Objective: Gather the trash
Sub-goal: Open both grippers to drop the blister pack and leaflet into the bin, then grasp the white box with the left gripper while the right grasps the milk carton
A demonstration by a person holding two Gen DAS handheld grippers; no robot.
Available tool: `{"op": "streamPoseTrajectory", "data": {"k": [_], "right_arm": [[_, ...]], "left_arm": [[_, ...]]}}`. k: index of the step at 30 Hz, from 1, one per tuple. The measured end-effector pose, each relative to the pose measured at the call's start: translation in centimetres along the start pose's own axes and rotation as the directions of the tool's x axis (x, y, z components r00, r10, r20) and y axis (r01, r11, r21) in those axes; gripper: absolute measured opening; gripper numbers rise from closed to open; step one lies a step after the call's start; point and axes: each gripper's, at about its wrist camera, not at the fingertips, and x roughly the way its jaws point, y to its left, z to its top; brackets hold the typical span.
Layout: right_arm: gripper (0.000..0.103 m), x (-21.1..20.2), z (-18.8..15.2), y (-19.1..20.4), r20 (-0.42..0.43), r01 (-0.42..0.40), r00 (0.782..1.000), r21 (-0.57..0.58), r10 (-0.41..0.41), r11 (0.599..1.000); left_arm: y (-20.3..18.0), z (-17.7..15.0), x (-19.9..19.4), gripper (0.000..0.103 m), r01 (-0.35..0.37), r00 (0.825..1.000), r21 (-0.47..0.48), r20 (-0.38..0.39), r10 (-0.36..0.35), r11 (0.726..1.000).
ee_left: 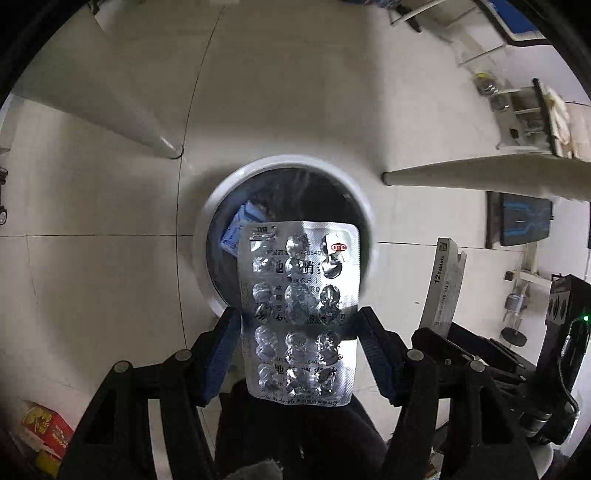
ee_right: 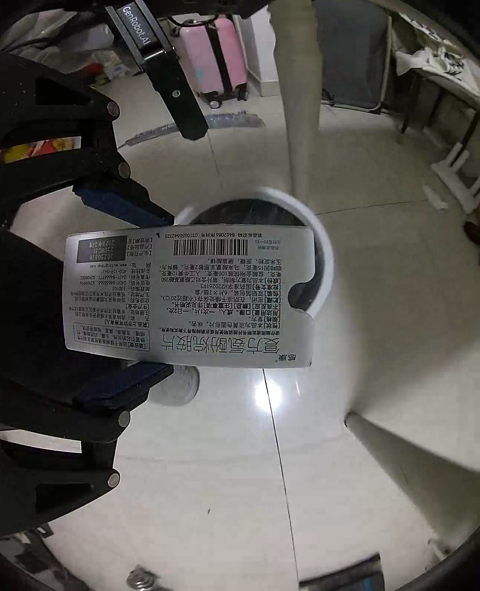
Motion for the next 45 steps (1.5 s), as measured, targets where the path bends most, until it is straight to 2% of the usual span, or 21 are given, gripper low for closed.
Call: {"op": "streamPoseTrajectory", "data": {"k": [2,3,4,5,6,7,8,11,13,16,20,26,32,38,45], "right_arm": [[0.074,2.4,0.6,-0.4,-0.014,-0.012,1.000,-0.016,0.012,1.000],[0.074,3.5,0.9,-0.5,-0.023,-0.019,1.000,-0.029,0.018,0.999],[0.074,4.2,1.3,-0.6,-0.027,-0.019,0.999,-0.035,0.018,0.999],[0.079,5.0,1.5,-1.0,-0.027,-0.021,0.999,-0.037,0.020,0.999],[0.086,5.8,1.4,-1.1,-0.029,-0.028,0.999,-0.033,0.027,0.999],[0.099,6.1,1.4,-1.3,-0.028,-0.034,0.999,-0.029,0.033,0.999],[0.101,6.2,1.3,-1.5,-0.023,-0.049,0.999,-0.024,0.049,0.998],[0.101,6.1,1.2,-1.7,-0.001,-0.031,1.000,-0.036,0.031,0.999],[0.102,6.0,0.9,-1.6,-0.004,-0.018,1.000,-0.049,0.018,0.999],[0.102,5.4,0.5,-0.7,0.012,0.055,0.998,-0.094,-0.054,0.994],[0.101,4.3,-0.2,0.3,0.036,0.170,0.985,-0.137,-0.167,0.976],[0.101,0.6,-1.4,1.9,0.075,0.250,0.967,-0.140,-0.242,0.958],[0.101,-4.3,-2.7,3.8,0.109,0.245,0.967,-0.151,-0.230,0.958],[0.101,-10.5,-4.8,5.8,0.150,0.251,0.962,-0.174,-0.226,0.952],[0.101,-19.5,-8.1,8.6,0.179,0.235,0.963,-0.184,-0.203,0.954]], "left_arm": [[0.8,0.5,1.4,0.095,0.005,1.000,-0.018,-0.004,-0.005,1.000],[1.0,0.5,1.9,0.098,-0.005,1.000,-0.023,-0.009,0.005,1.000],[1.4,0.6,2.3,0.098,-0.016,1.000,-0.025,-0.005,0.016,1.000],[1.6,0.4,2.3,0.098,-0.027,1.000,-0.026,-0.003,0.027,0.999],[1.8,0.2,2.3,0.098,-0.046,0.999,-0.026,0.001,0.046,0.999],[1.9,0.0,2.2,0.098,-0.067,0.998,-0.024,0.013,0.067,0.997],[1.9,-0.5,2.1,0.098,-0.080,0.997,-0.022,0.021,0.080,0.997],[1.7,-1.5,0.8,0.098,-0.153,0.985,-0.013,0.080,0.153,0.988],[1.5,-2.1,-0.2,0.098,-0.217,0.968,-0.004,0.131,0.216,0.976],[1.1,-3.0,-1.8,0.098,-0.303,0.939,0.008,0.174,0.297,0.953],[1.1,-3.9,-3.4,0.098,-0.304,0.938,-0.009,0.174,0.301,0.953],[0.1,-5.3,-6.5,0.098,-0.290,0.940,-0.024,0.178,0.289,0.957],[-1.7,-6.8,-10.0,0.098,-0.270,0.942,-0.031,0.198,0.270,0.962],[-3.3,-9.2,-15.2,0.098,-0.252,0.942,-0.034,0.219,0.253,0.967],[-5.7,-12.4,-22.0,0.098,-0.238,0.936,-0.017,0.264,0.234,0.971]]}}
